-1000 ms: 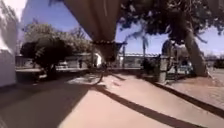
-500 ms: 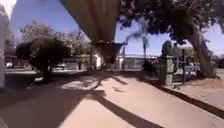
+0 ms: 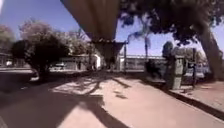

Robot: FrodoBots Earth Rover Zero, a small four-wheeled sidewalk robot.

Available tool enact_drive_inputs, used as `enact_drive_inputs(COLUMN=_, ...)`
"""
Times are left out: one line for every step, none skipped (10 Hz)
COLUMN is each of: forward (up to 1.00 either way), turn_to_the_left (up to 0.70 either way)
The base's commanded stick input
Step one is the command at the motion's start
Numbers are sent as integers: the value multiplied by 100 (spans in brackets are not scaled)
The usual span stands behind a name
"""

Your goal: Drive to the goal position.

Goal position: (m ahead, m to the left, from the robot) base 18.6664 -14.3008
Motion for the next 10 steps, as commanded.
enact_drive_inputs(forward=85, turn_to_the_left=0)
enact_drive_inputs(forward=85, turn_to_the_left=0)
enact_drive_inputs(forward=85, turn_to_the_left=0)
enact_drive_inputs(forward=85, turn_to_the_left=0)
enact_drive_inputs(forward=85, turn_to_the_left=0)
enact_drive_inputs(forward=85, turn_to_the_left=0)
enact_drive_inputs(forward=85, turn_to_the_left=0)
enact_drive_inputs(forward=85, turn_to_the_left=0)
enact_drive_inputs(forward=85, turn_to_the_left=0)
enact_drive_inputs(forward=85, turn_to_the_left=0)
